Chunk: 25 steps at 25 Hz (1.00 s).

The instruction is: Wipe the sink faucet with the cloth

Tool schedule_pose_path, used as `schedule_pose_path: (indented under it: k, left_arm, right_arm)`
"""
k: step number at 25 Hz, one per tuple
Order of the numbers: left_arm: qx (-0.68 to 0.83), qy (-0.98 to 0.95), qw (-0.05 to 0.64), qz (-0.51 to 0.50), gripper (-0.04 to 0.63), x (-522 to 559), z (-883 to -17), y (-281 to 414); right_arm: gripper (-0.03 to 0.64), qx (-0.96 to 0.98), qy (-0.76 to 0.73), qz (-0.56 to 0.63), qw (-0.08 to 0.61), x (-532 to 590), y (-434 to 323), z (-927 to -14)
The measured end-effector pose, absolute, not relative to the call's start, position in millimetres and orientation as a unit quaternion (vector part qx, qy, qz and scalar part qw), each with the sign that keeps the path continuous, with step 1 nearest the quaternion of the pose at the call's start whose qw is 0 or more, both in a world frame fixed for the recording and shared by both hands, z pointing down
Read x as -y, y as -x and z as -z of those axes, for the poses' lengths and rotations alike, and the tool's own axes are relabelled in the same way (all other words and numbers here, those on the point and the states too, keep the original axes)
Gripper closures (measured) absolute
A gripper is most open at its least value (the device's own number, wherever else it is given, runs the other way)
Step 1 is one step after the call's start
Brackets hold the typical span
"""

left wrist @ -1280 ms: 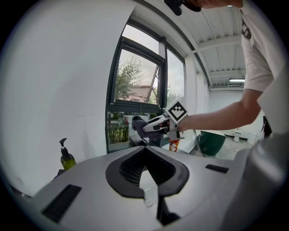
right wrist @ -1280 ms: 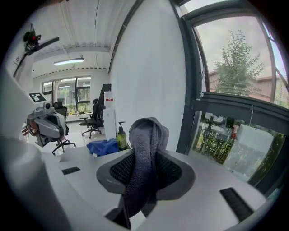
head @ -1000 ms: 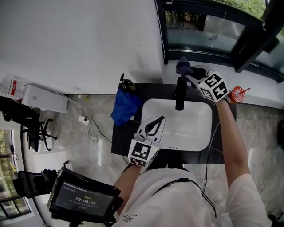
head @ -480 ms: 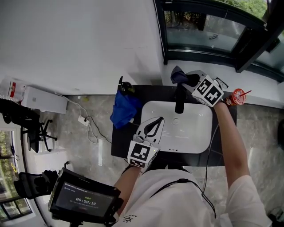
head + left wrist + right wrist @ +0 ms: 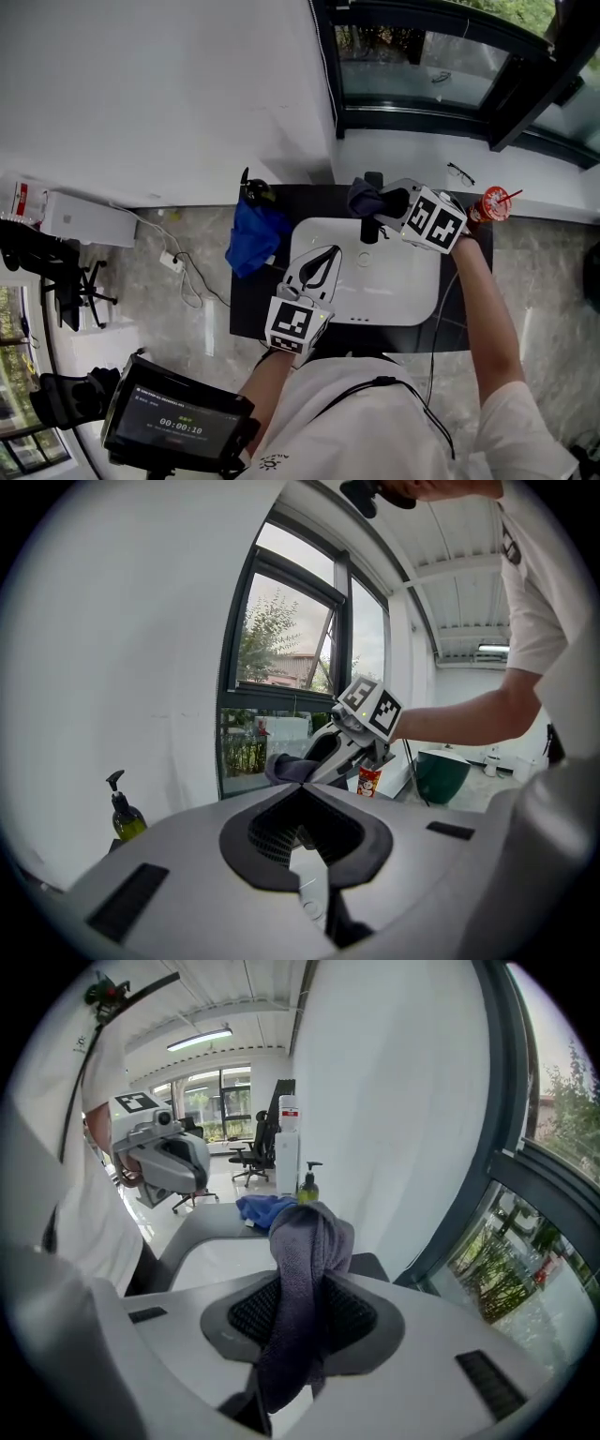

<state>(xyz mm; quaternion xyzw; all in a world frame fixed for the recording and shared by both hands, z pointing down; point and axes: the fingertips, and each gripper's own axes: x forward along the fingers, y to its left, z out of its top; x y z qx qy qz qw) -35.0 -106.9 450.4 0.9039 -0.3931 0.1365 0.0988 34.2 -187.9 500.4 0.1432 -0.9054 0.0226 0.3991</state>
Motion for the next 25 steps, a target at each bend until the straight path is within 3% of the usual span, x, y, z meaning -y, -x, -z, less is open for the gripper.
schedule_pose_path:
  k: [4, 10, 16, 25]
  left_arm:
    - [0.391, -0.905, 0.101, -0.135, 0.601, 107.0, -449.0, 31.0]
    - [0.388, -0.906, 0.101, -0.134, 0.601, 104.5, -448.9, 29.1]
    - [0.387, -0.906, 0.103, -0.137, 0.601, 100.6, -451.8, 30.1]
    - [0.389, -0.905, 0.104, -0.137, 0.601, 100.1, -452.1, 32.7]
  right_arm:
    - [0.495, 0.912, -0.098, -0.020, 0.398, 161.7, -31.8, -493.2]
    - [0.495, 0.936, -0.135, -0.022, 0.325, 189.0, -43.8, -447.4]
    - [0.495, 0.906, -0.248, 0.019, 0.342, 265.0, -70.6, -450.2]
    - [0.495, 0.888, -0.247, -0.005, 0.388, 275.4, -59.8, -499.9]
